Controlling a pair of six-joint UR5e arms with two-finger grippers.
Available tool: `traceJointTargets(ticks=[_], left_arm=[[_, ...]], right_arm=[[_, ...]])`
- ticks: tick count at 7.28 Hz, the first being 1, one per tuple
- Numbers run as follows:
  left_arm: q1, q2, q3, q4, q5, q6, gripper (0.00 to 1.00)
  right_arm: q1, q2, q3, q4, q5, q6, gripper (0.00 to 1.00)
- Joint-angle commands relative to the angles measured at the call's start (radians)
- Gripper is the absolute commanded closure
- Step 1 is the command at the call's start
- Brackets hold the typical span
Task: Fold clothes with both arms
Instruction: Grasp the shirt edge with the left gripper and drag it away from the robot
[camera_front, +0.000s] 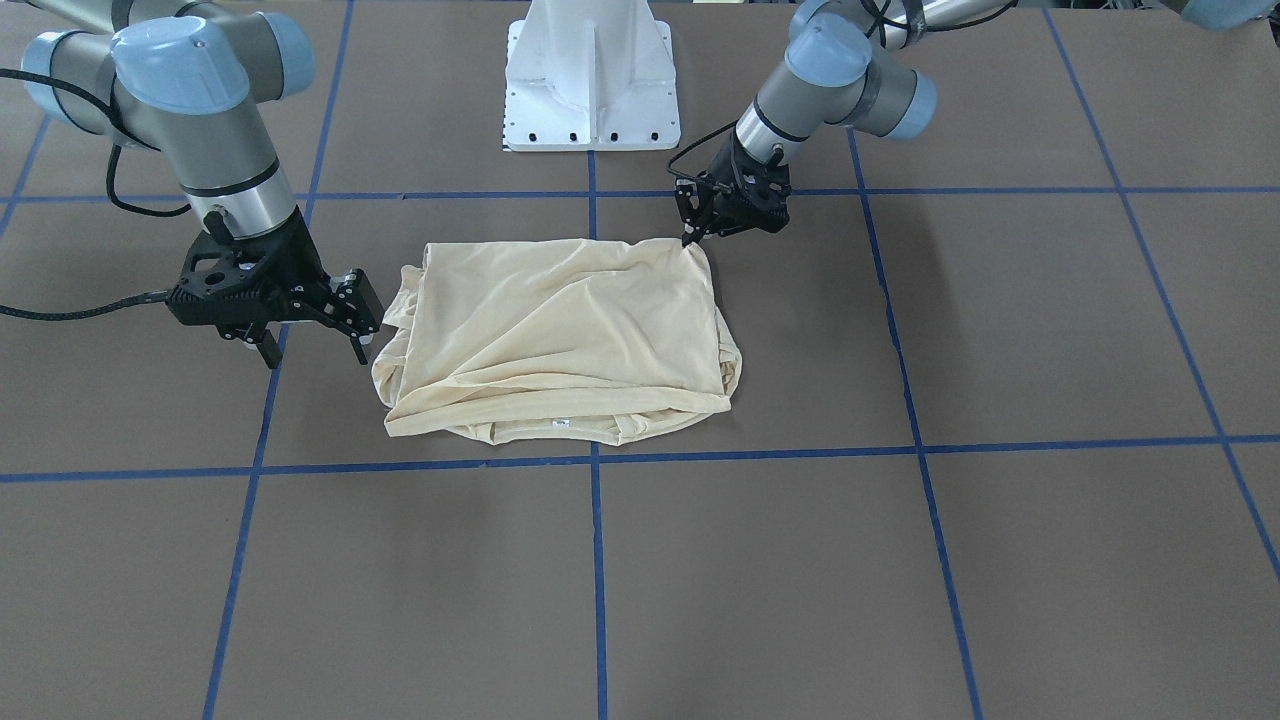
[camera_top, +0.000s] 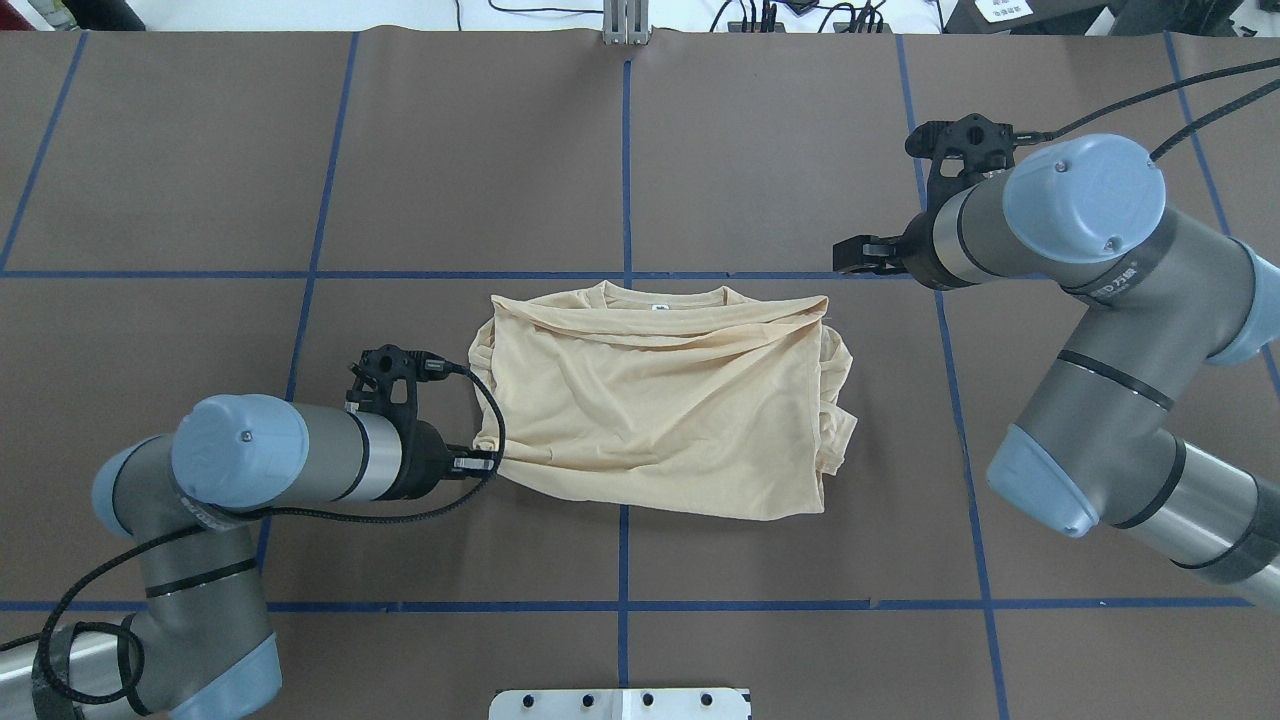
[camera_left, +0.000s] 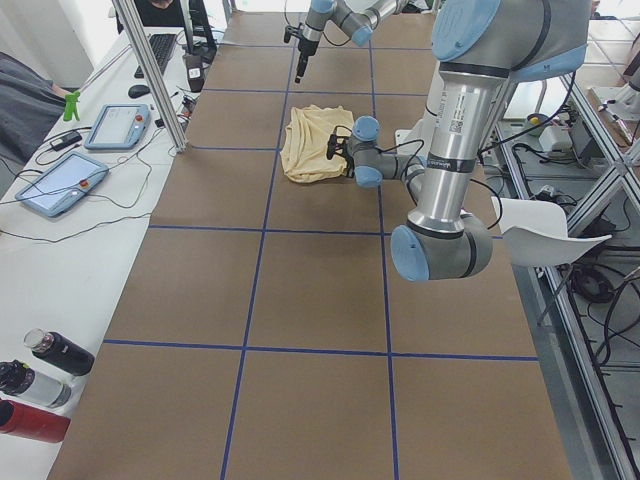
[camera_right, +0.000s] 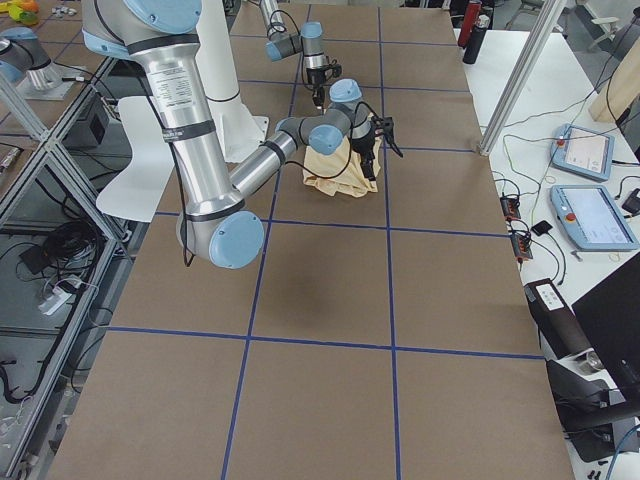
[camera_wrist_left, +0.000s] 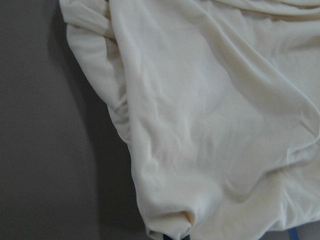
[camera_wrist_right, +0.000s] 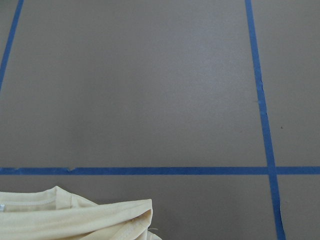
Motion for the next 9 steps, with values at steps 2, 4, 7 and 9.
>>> traceJointTargets(ticks=[2,4,7,9], left_arm=[[-0.245,-0.052,0.145,0.009,-0.004,0.258,1.0],[-0.369,-0.237,0.403,0.003,-0.006,0.344,1.0],[-0.449,-0.526,0.795,-0.068,-0.007,0.478,1.0],[-0.46,-0.504,0.79,-0.1,-0.009,0.549,0.0]], right_arm=[[-0.003,0.003,-0.002,-0.001,0.0,0.002,0.0],[-0.003,0.004,-0.002,0.001,0.0,0.003,0.0],[-0.003,0.006,0.009,0.001,0.0,0.008,0.0],[-0.015,0.017,0.001,0.001,-0.003,0.028,0.0]])
